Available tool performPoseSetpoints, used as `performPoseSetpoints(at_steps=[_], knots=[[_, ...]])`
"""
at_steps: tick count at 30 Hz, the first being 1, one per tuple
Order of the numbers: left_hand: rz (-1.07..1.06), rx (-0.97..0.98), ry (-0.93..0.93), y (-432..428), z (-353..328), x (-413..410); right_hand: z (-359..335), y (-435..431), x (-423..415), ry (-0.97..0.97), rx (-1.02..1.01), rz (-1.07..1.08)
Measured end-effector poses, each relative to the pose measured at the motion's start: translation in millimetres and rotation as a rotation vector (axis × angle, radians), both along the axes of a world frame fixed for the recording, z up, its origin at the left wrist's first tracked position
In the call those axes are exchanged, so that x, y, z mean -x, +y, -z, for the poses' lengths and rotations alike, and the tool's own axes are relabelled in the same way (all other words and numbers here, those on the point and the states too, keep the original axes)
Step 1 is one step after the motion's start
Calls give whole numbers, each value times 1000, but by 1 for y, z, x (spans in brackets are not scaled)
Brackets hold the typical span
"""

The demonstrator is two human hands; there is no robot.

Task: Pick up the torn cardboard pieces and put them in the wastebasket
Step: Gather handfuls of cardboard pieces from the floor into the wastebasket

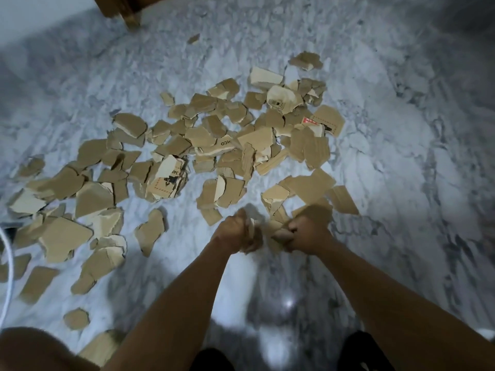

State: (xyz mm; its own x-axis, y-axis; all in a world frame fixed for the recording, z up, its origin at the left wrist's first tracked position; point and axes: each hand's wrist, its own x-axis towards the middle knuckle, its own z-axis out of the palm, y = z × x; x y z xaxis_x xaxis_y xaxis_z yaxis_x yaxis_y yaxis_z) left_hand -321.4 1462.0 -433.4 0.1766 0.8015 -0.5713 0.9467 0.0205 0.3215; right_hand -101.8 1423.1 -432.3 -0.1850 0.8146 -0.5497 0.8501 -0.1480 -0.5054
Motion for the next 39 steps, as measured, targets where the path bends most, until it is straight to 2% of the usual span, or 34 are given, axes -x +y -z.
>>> performPoseSetpoints(at_steps=[2, 4, 6, 9, 14, 19, 22, 25, 29, 33, 39], knots=[[-23, 9, -24, 11, -1, 15, 5, 11, 13, -89, -60, -113], [-22, -12, -84, 23, -1, 30, 16, 8, 32, -186, -114, -124], [-2, -62, -199, 33, 0, 38, 23, -2, 48, -272, -214, 20], [-16, -104, -288, 43, -3, 31, 26, -12, 60, -296, -185, 126], [38, -74, -216, 49, -28, 1, 2, -2, 43, -157, 79, 171], [98, -135, -185, 81, -118, -27, -90, 32, -3, -170, 53, 118], [153, -206, -169, 92, -168, -46, -145, 45, -26, -201, -44, 218], [204, -195, -118, 94, -196, -68, -180, 48, -43, -229, -51, 226], [270, -175, -70, 91, -204, -97, -196, 39, -68, -222, -77, 260], [333, -152, 29, 84, -207, -127, -200, 29, -94, -209, 1, 250], [436, -14, 118, 77, -173, -151, -186, 30, -127, -188, 96, 313]])
